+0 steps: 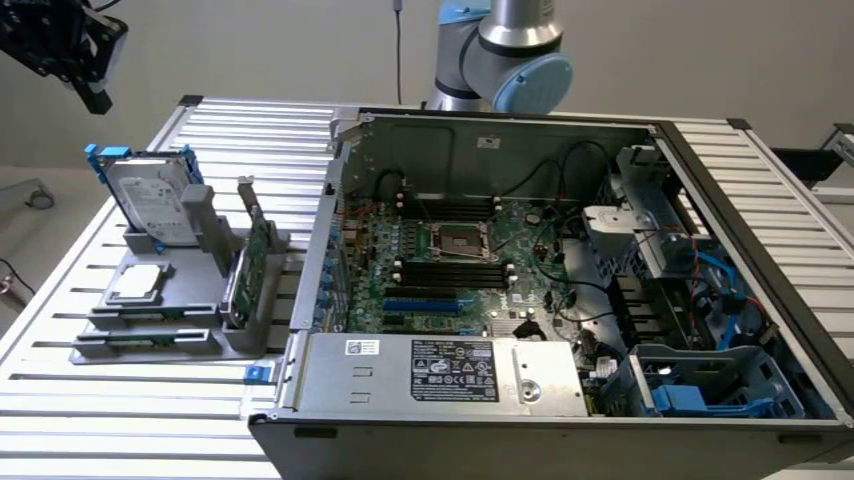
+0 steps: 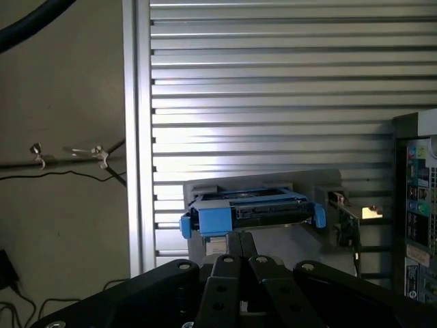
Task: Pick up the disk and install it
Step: 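Pick up the disk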
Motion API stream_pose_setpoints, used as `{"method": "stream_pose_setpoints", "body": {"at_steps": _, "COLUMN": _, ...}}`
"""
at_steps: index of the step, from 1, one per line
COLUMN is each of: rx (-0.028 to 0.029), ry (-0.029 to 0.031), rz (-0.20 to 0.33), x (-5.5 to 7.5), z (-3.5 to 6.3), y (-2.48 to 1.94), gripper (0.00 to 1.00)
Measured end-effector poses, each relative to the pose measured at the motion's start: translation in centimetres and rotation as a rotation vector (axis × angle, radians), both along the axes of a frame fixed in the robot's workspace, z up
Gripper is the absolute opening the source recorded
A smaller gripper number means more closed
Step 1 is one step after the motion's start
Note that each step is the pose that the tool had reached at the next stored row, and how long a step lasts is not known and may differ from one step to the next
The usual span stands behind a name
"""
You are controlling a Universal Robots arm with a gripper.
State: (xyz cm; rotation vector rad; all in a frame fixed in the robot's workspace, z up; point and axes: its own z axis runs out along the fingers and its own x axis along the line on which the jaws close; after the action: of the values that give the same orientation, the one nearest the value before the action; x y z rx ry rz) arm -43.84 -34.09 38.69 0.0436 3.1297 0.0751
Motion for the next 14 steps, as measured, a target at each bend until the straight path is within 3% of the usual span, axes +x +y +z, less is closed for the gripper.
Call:
{"method": "stream_pose_setpoints", "body": {"at_steps": 11, "rx": -0.0005, "ry": 0.0002, "rz": 0.002, "x": -0.19, "z": 0.00, "y": 0.00, "gripper": 0.11}}
{"method": "stream_pose_setpoints", "body": {"at_steps": 14, "rx": -0.0018, "ry": 0.0001, "rz": 0.047, "x": -0.24, "z": 0.00, "y": 0.00, "gripper": 0.11}}
